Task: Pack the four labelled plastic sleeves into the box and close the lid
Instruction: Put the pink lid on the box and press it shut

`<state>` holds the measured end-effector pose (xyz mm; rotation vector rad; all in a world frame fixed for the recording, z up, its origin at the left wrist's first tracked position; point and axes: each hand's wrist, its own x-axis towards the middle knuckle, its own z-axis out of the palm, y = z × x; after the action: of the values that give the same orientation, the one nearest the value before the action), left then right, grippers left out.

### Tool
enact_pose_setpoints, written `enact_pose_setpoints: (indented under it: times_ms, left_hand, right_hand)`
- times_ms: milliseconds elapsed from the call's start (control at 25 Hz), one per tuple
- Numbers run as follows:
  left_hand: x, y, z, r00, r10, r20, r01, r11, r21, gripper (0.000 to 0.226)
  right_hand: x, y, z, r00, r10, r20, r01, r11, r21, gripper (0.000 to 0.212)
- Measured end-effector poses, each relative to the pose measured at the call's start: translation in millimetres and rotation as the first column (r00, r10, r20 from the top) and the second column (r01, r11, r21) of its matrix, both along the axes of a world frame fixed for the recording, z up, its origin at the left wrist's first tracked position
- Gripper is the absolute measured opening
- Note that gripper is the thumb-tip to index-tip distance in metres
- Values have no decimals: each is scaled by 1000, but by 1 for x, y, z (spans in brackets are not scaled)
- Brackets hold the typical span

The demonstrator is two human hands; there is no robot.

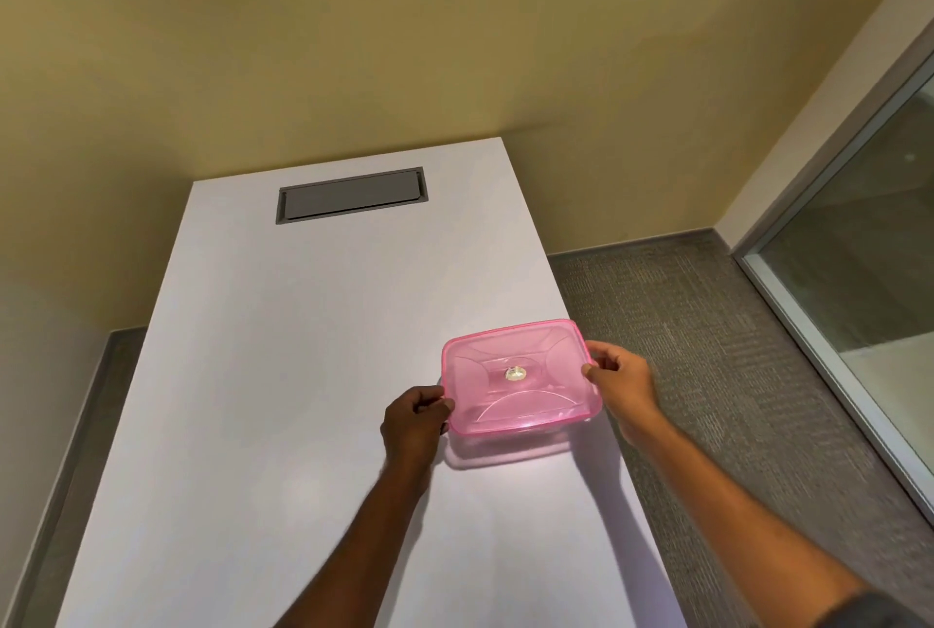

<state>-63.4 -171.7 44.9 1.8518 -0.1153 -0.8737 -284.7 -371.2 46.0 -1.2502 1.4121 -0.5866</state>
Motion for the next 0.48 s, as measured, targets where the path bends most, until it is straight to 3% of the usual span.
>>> enact_pose_setpoints:
  times_ms: [240,480]
  left_hand:
    - [8,-9,-23,999,4,-37,-2,998,60,22]
    - [11,-12,-36,994,-10,-108,16,999,48,27]
  right_hand:
    - [17,-5,-19,978,8,-209,-24,997,-73,43]
    - [14,-7,-27,965,-2,-262,-12,999,-51,38]
